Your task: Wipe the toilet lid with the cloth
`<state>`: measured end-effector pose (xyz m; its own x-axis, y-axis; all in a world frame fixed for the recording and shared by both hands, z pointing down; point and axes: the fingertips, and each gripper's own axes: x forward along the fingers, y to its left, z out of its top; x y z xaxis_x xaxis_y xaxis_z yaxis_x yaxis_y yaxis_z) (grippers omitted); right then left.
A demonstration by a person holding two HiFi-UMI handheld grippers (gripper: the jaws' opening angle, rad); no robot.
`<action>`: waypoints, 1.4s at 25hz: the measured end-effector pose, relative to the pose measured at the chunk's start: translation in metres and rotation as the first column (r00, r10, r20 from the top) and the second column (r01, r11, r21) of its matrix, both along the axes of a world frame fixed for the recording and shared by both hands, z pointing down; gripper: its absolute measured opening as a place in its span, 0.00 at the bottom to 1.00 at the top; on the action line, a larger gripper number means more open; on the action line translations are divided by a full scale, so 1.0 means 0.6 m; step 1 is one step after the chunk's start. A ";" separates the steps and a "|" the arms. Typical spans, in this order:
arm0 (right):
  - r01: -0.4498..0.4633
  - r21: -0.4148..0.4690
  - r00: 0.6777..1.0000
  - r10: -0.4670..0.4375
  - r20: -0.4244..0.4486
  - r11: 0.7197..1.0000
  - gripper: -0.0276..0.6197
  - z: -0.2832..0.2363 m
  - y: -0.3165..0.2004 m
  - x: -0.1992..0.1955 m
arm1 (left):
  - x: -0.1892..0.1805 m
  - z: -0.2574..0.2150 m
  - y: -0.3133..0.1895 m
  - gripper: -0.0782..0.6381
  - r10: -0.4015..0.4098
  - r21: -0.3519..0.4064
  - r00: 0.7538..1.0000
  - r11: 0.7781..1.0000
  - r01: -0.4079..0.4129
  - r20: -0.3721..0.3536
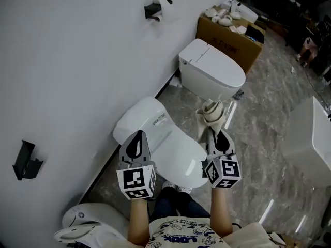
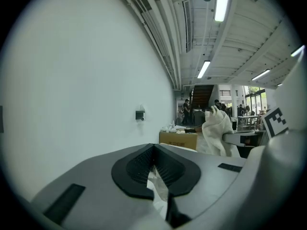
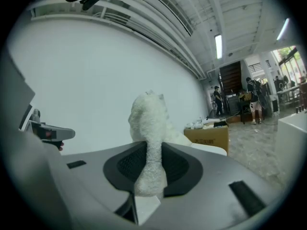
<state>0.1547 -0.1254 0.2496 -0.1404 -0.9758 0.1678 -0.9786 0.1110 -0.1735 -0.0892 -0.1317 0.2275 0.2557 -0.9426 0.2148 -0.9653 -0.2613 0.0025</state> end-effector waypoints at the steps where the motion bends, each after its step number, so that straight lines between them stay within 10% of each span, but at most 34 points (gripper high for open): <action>1: 0.008 0.017 1.000 -0.008 -0.001 1.000 0.17 -0.022 0.002 -0.007 | -0.006 -0.019 0.003 0.11 -0.006 0.015 1.000 1.000 0.006 -0.001; 16: 0.063 0.194 0.997 -0.052 -0.061 0.979 0.17 -0.225 0.027 -0.040 | -0.066 -0.197 0.043 0.11 -0.070 0.198 0.997 0.977 0.076 -0.040; 35: 0.063 0.202 0.996 -0.050 -0.069 0.977 0.17 -0.240 0.043 -0.055 | -0.071 -0.220 0.054 0.11 -0.047 0.226 0.998 0.973 0.055 -0.043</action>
<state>0.1215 -0.0996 0.1058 -0.1914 -0.9812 -0.0239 -0.9780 0.1927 -0.0793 -0.1321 -0.0994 0.0954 0.2099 -0.9776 -0.0149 -0.9777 -0.2097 -0.0147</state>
